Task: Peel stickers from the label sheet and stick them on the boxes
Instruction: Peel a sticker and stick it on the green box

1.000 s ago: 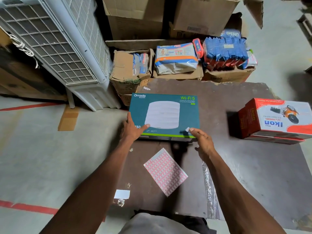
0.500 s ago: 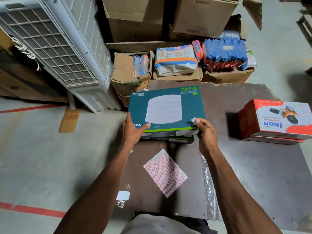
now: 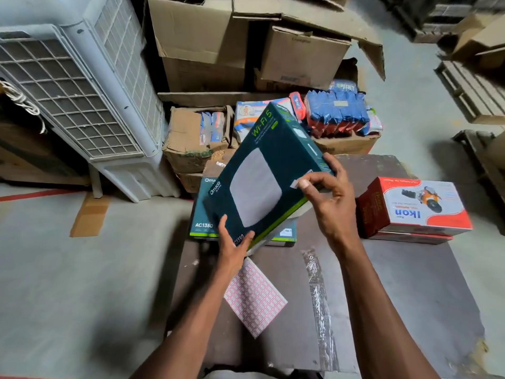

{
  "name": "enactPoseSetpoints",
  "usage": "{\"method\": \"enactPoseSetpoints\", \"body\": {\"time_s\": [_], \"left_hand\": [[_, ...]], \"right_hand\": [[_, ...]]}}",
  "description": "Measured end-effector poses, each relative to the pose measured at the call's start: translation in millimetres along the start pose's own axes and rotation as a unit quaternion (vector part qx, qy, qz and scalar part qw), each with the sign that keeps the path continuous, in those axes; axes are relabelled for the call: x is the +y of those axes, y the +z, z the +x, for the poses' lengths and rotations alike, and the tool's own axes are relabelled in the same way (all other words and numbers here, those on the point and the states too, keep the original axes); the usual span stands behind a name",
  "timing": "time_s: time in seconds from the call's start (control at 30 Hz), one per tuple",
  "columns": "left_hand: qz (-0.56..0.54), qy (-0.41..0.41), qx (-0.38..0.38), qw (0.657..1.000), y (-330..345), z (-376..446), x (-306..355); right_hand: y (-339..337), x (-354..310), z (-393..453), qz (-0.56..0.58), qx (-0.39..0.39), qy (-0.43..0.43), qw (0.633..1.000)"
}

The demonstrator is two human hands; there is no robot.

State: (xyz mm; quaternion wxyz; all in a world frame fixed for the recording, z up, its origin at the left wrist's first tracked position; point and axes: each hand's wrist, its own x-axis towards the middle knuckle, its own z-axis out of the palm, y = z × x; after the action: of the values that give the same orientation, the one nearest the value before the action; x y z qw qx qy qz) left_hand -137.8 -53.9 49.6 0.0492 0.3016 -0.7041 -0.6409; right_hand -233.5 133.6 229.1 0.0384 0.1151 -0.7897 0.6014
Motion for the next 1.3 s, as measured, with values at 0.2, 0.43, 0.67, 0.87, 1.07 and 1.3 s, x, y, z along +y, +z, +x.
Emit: {"method": "enactPoseSetpoints", "body": {"time_s": [0.2,0.43,0.67,0.87,1.07,1.3], "left_hand": [[-0.018,-0.059,-0.006,0.998,27,-20,-23],[0.079,-0.051,-0.013,0.995,26,-13,-10],[0.205,0.380,0.198,0.880,-41,-3,123],[0.428,0.480,0.019,0.765,-73,48,249],[0.599,0.379,-0.140,0.691,-55,71,272],[0.545,0.381,-0.086,0.742,-52,44,252]], "right_hand": [[10,-18,-13,-0.055,-0.063,-0.026,0.996],[14,-19,-16,-0.070,-0.113,-0.080,0.988],[8,-12,-15,-0.047,-0.155,-0.076,0.984],[6,-12,-14,-0.047,-0.148,-0.075,0.985],[3,-13,-14,-0.048,-0.154,-0.070,0.984],[-5,-9,-15,0.001,-0.113,-0.045,0.993]]}}
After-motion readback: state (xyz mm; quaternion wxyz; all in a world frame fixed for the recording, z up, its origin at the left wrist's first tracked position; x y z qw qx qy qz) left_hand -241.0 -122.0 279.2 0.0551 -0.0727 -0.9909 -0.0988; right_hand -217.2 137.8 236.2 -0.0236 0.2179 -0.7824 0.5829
